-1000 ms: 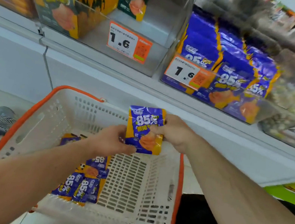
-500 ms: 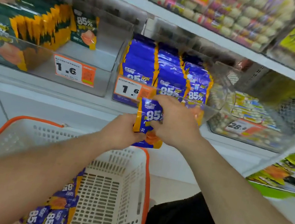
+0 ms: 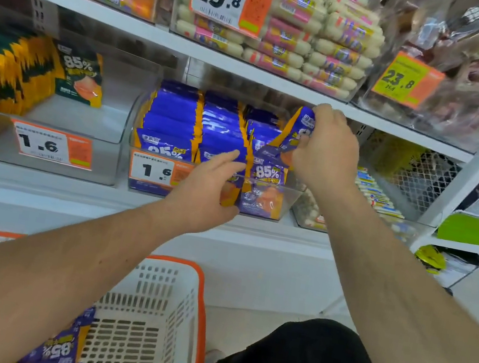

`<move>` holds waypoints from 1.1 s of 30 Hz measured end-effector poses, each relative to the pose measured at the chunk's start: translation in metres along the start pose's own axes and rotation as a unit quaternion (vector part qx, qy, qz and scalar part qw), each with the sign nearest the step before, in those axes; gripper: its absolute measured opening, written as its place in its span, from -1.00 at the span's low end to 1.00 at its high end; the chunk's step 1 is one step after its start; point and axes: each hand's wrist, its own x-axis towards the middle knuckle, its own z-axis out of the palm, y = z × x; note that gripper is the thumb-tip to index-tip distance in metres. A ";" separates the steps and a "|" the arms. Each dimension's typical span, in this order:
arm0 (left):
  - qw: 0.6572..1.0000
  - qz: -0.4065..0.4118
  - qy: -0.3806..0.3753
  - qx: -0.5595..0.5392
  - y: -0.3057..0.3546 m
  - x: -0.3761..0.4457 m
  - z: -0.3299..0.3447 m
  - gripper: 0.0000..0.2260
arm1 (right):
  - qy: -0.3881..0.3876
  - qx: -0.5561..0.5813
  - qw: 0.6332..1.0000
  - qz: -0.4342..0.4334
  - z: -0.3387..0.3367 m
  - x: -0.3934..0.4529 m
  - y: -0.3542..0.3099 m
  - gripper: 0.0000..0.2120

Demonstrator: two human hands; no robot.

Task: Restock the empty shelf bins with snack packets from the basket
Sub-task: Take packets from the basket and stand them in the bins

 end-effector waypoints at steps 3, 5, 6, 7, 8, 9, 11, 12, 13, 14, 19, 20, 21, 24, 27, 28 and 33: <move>1.000 0.018 -0.014 0.007 -0.005 -0.009 0.004 -0.32 | -0.069 -0.038 0.997 -0.024 0.021 0.010 0.000 -0.59; 0.999 0.026 -0.021 0.012 -0.011 -0.015 0.005 -0.34 | -0.124 -0.058 0.990 -0.032 0.036 0.014 0.001 -0.58; 0.999 0.028 -0.024 0.011 -0.014 -0.018 0.005 -0.36 | -0.154 -0.065 0.985 -0.027 0.042 0.014 0.001 -0.59; 0.999 0.027 -0.026 0.007 -0.018 -0.020 0.005 -0.37 | -0.183 -0.070 0.980 -0.020 0.048 0.015 0.002 -0.61; 0.999 0.025 -0.027 0.001 -0.022 -0.022 0.005 -0.38 | -0.213 -0.076 0.974 -0.014 0.053 0.014 0.003 -0.64; 0.999 0.025 -0.027 -0.003 -0.025 -0.024 0.005 -0.38 | -0.245 -0.082 0.966 -0.008 0.057 0.013 0.003 -0.66; 0.999 0.019 -0.029 -0.004 -0.032 -0.027 0.005 -0.37 | -0.289 -0.078 0.954 -0.002 0.064 0.011 0.004 -0.63; 0.999 0.015 -0.028 -0.005 -0.035 -0.028 0.004 -0.37 | -0.292 -0.071 0.954 0.004 0.066 0.010 0.004 -0.60; 1.000 0.010 -0.027 -0.006 -0.039 -0.029 0.004 -0.38 | -0.283 -0.059 0.957 0.012 0.067 0.010 0.004 -0.57; 1.000 0.006 -0.025 -0.008 -0.042 -0.031 0.002 -0.39 | -0.264 -0.043 0.963 0.023 0.068 0.009 0.000 -0.54; 0.999 -0.016 -0.010 -0.030 -0.059 -0.041 -0.006 -0.42 | -0.102 0.085 0.991 0.016 0.062 -0.011 -0.034 -0.56; 0.999 -0.029 -0.011 -0.032 -0.064 -0.046 -0.008 -0.43 | -0.073 0.115 0.991 -0.009 0.065 -0.019 -0.047 -0.60; 0.998 -0.043 -0.009 -0.039 -0.070 -0.051 -0.010 -0.43 | -0.052 0.144 0.987 -0.040 0.069 -0.027 -0.060 -0.64; 0.991 -0.111 -0.011 -0.067 -0.091 -0.072 -0.022 -0.48 | -0.058 0.225 0.966 -0.108 0.088 -0.053 -0.105 -0.72; 0.979 -0.185 -0.046 -0.069 -0.124 -0.106 -0.039 -0.57 | -0.166 0.280 0.935 -0.143 0.122 -0.083 -0.152 -0.74; 0.973 -0.214 -0.062 -0.062 -0.138 -0.121 -0.045 -0.59 | -0.228 0.290 0.919 -0.142 0.137 -0.096 -0.166 -0.75; 0.933 -0.334 -0.134 0.017 -0.203 -0.186 -0.060 -0.60 | -0.503 0.262 0.819 -0.086 0.216 -0.176 -0.220 -0.84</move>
